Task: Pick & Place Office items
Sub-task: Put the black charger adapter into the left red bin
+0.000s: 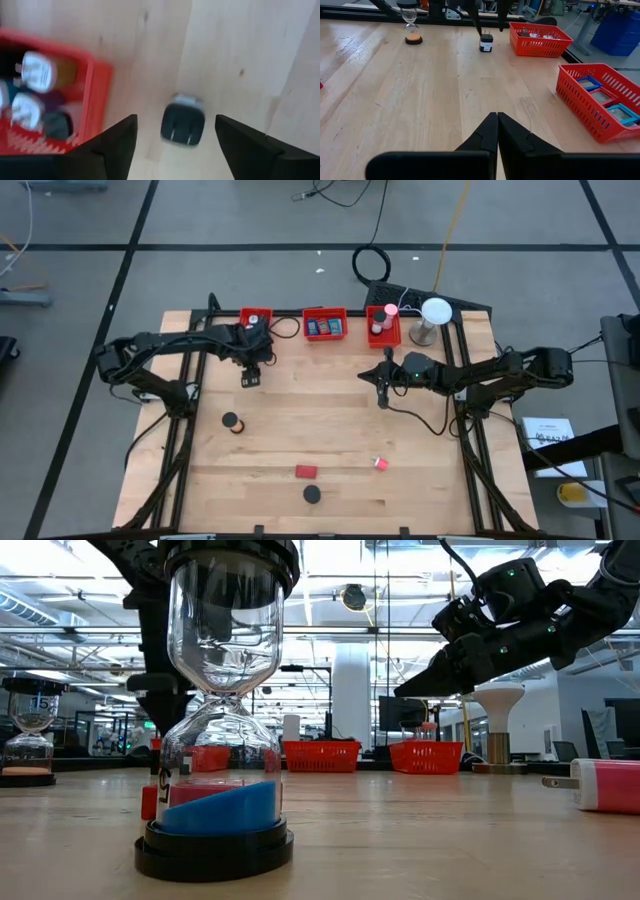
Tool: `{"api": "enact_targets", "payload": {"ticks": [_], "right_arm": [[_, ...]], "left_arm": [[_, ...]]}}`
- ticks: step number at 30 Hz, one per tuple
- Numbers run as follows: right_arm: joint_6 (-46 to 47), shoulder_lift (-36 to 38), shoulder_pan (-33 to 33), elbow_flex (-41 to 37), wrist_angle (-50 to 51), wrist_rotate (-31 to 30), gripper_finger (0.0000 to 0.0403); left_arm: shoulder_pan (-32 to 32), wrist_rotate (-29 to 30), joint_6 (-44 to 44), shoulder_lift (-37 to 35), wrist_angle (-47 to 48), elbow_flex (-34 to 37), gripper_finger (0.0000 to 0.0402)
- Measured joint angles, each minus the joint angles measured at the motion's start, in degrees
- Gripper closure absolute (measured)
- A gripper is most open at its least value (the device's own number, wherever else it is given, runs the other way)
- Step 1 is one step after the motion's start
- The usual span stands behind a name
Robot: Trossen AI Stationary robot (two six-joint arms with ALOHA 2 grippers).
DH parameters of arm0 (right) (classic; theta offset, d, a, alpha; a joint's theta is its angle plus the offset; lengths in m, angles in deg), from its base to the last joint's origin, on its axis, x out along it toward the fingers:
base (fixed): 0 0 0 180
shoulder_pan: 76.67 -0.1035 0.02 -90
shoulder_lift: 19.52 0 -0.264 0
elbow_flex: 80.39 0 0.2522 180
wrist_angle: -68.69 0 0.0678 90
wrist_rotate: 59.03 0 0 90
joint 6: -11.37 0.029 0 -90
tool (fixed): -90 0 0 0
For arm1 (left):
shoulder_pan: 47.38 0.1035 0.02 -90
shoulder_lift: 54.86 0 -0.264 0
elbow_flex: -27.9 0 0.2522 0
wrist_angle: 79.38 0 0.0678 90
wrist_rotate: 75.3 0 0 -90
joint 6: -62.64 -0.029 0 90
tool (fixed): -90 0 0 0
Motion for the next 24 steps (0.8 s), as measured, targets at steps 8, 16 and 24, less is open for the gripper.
{"api": "enact_targets", "payload": {"ticks": [8, 16, 24], "right_arm": [[-0.14, 0.00, 0.00, 0.00, 0.00, 0.00, 0.0399], [-0.36, 0.00, 0.00, 0.00, -0.02, 0.02, 0.0399], [-0.36, 0.00, 0.00, 0.00, -0.01, 0.00, 0.0399]], "left_arm": [[0.02, 0.67, -2.89, -0.02, -3.04, 4.12, 0.0176], [0.04, 1.22, -1.44, -0.02, -5.11, 5.61, 0.0220], [0.07, 1.58, -1.34, -0.02, -8.26, 5.61, 0.0229]]}}
